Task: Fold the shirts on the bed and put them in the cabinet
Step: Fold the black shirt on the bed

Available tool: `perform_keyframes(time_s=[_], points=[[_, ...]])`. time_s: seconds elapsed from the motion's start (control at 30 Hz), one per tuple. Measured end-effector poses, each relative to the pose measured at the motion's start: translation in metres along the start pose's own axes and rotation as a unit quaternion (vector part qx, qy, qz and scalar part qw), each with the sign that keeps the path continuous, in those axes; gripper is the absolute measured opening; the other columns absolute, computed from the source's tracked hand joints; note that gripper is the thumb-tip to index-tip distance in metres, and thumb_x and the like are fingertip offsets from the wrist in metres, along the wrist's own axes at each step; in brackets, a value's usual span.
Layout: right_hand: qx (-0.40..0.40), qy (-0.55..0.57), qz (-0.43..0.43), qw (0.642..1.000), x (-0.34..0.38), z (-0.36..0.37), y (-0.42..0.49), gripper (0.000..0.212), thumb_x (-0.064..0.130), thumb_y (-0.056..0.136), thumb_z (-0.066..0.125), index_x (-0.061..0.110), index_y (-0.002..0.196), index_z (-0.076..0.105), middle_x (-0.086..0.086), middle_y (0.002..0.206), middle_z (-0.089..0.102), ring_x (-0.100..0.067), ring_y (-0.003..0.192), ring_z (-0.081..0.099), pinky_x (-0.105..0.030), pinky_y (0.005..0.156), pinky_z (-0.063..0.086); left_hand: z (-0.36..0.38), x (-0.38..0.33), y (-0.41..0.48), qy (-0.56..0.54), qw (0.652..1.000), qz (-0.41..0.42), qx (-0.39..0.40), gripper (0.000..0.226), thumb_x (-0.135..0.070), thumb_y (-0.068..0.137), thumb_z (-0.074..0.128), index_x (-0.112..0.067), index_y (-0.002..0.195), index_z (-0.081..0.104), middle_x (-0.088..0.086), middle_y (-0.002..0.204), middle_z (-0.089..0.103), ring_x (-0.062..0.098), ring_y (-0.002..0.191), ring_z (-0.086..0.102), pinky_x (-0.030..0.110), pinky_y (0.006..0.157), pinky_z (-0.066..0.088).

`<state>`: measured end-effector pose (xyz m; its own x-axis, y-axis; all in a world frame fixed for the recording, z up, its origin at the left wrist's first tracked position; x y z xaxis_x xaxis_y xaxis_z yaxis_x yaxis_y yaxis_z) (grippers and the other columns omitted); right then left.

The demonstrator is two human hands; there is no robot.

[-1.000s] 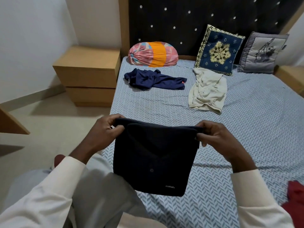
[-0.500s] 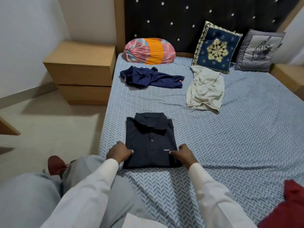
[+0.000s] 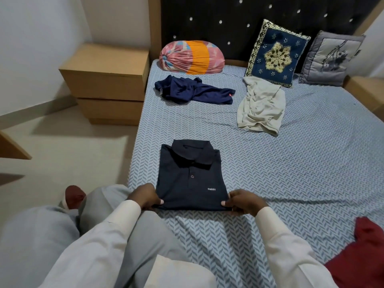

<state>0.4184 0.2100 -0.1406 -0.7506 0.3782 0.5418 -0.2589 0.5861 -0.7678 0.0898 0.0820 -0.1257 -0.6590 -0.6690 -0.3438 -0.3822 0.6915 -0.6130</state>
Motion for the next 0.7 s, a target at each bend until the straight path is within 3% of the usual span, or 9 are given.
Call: perform_keyframes(time_s=[0.07,0.17,0.27,0.33,0.4,0.47,0.53,0.6,0.7], points=[[-0.052,-0.09,0.009,0.994,-0.005,0.001,0.0,0.022,0.02,0.079,0.081,0.011,0.079,0.06,-0.006,0.07,0.063,-0.017,0.058,0.06,-0.036,0.066,0.057,0.0,-0.002,-0.005,0.082,0.996,-0.009,-0.02,0.051,-0.041,0.079,0.076,-0.012,0.115,0.056,0.012,0.123,0.063,0.028,0.112,0.061,0.032,0.089,0.049],[-0.191,-0.203,-0.043,0.959,0.023,-0.01,-0.005,0.043,0.035,0.071,0.083,0.016,0.092,0.051,0.0,0.087,0.059,-0.019,0.078,0.057,-0.031,0.062,0.041,-0.008,-0.014,-0.008,0.096,0.991,0.009,-0.091,0.059,-0.04,0.082,0.07,-0.011,0.126,0.044,0.013,0.125,0.059,0.031,0.114,0.059,0.036,0.09,0.048],[-0.269,-0.178,-0.211,0.923,0.073,0.003,-0.009,0.045,0.035,0.073,0.08,0.019,0.103,0.052,-0.001,0.097,0.054,-0.022,0.087,0.057,-0.034,0.073,0.045,-0.008,-0.057,-0.007,0.027,0.972,0.186,-0.141,0.045,-0.035,0.084,0.068,-0.019,0.117,0.041,0.007,0.114,0.059,0.029,0.101,0.061,0.035,0.08,0.047],[-0.23,-0.169,-0.289,0.914,0.093,0.028,-0.002,0.044,0.032,0.079,0.077,0.022,0.116,0.055,-0.002,0.102,0.052,-0.021,0.087,0.057,-0.036,0.08,0.05,0.002,-0.084,-0.01,-0.011,0.955,0.276,-0.111,0.045,-0.034,0.085,0.068,-0.026,0.119,0.04,0.004,0.114,0.055,0.028,0.1,0.061,0.036,0.083,0.048],[-0.179,-0.209,-0.303,0.912,0.096,0.051,0.013,0.049,0.033,0.082,0.076,0.026,0.125,0.054,-0.002,0.109,0.049,-0.022,0.096,0.058,-0.037,0.09,0.051,0.013,-0.087,-0.001,0.027,0.962,0.26,-0.082,0.049,-0.036,0.085,0.067,-0.026,0.123,0.039,0.007,0.12,0.05,0.032,0.105,0.061,0.04,0.089,0.05],[-0.154,-0.243,-0.278,0.916,0.091,0.058,0.026,0.052,0.035,0.082,0.077,0.027,0.128,0.055,-0.003,0.113,0.047,-0.023,0.103,0.056,-0.036,0.096,0.048,0.015,-0.068,0.018,0.068,0.982,0.169,-0.056,0.053,-0.04,0.083,0.071,-0.02,0.121,0.04,0.011,0.122,0.05,0.033,0.107,0.06,0.041,0.09,0.05],[-0.124,-0.231,-0.258,0.93,0.089,0.052,0.034,0.049,0.032,0.079,0.081,0.025,0.123,0.06,0.0,0.108,0.049,-0.018,0.093,0.057,-0.029,0.09,0.049,0.009,-0.05,0.034,0.044,0.993,0.1,-0.043,0.058,-0.043,0.079,0.073,-0.015,0.118,0.041,0.013,0.12,0.056,0.033,0.107,0.061,0.04,0.089,0.05],[-0.103,-0.186,-0.233,0.949,0.093,0.041,0.037,0.032,0.029,0.077,0.081,0.022,0.105,0.067,0.001,0.096,0.061,-0.015,0.08,0.062,-0.027,0.077,0.052,-0.004,-0.049,0.042,0.022,0.994,0.087,-0.065,0.054,-0.04,0.081,0.069,-0.011,0.118,0.043,0.015,0.117,0.062,0.034,0.107,0.062,0.039,0.087,0.051],[-0.212,-0.069,-0.197,0.955,0.101,0.0,0.05,0.005,0.027,0.075,0.068,0.023,0.079,0.067,0.004,0.076,0.071,-0.017,0.074,0.069,-0.04,0.077,0.06,-0.028,-0.064,0.05,-0.051,0.978,0.129,-0.153,0.034,-0.028,0.086,0.062,-0.011,0.113,0.049,0.012,0.11,0.063,0.032,0.099,0.062,0.04,0.083,0.051]])
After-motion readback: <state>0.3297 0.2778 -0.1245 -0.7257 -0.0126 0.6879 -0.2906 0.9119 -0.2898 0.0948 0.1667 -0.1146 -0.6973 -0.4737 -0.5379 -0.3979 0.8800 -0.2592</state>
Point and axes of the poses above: each hand's wrist, its own y-axis towards the middle knuckle, its own z-axis out of the palm, x = y × z, the point moved 7 cm from there along y, towards the middle knuckle
